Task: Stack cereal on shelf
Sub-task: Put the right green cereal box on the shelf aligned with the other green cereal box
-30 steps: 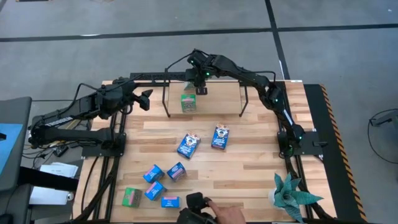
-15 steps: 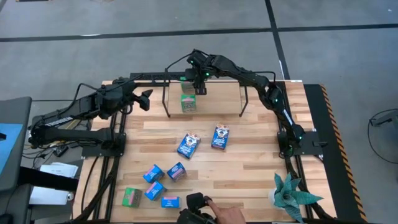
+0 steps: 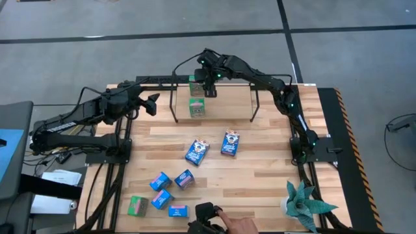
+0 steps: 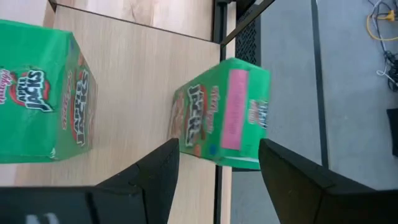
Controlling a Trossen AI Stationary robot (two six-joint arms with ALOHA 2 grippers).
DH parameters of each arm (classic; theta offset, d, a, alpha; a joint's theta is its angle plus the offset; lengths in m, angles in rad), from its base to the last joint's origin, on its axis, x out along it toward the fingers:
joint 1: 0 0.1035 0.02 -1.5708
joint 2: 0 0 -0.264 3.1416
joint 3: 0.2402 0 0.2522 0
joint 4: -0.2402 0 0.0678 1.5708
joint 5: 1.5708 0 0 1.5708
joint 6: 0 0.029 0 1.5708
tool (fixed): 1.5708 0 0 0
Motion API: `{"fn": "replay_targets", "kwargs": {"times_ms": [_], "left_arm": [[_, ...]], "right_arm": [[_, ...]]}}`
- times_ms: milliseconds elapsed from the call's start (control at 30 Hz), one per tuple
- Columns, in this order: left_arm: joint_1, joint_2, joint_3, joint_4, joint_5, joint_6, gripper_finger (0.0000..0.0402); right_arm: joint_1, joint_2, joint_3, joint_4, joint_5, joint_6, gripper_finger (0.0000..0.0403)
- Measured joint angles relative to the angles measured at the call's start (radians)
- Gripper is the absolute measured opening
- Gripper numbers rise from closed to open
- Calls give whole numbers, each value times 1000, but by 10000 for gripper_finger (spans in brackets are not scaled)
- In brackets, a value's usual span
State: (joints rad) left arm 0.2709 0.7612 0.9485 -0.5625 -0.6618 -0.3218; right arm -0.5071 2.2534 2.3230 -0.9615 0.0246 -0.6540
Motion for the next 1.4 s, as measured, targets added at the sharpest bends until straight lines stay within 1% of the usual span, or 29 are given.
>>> {"fn": "replay_targets", "kwargs": {"times_ms": [333,500,567,633,733,800,867,900,933,1000,1067,1133,1233,1300,1400], "left_arm": [[0,0,0,0,-6,-9,328],[0,4,0,0,-7,-13,328],[0,9,0,-1,-10,-14,328],[0,20,0,2,-23,-20,328],[0,40,0,1,-27,-40,328],[0,52,0,6,-26,-50,328],[0,63,0,8,-27,-67,328],[0,69,0,11,-27,-75,328],[0,73,0,10,-30,-79,328],[0,78,0,12,-33,-85,328],[0,85,0,22,-36,-89,328],[0,91,0,25,-40,-93,328],[0,97,0,36,-45,-103,328],[0,98,0,40,-53,-111,328],[0,104,0,37,-58,-120,328]], "right_arm": [[18,-12,19,-11,-7,3,246],[8,-108,29,99,-102,-4,235],[-19,-126,30,157,-114,7,218],[-49,-125,28,202,-111,25,190],[-104,-110,27,228,-133,80,131],[-134,-91,28,237,-188,128,88],[-160,-72,21,214,-279,169,47],[-162,-56,21,249,-307,177,27],[-163,-48,21,254,-332,184,16],[-176,-38,17,226,-367,194,13],[-170,-15,22,255,-369,178,23],[-181,-4,18,230,-368,176,28],[-174,30,18,257,-366,141,20],[-180,44,14,231,-368,133,11],[-189,67,16,247,-374,136,7]]}}
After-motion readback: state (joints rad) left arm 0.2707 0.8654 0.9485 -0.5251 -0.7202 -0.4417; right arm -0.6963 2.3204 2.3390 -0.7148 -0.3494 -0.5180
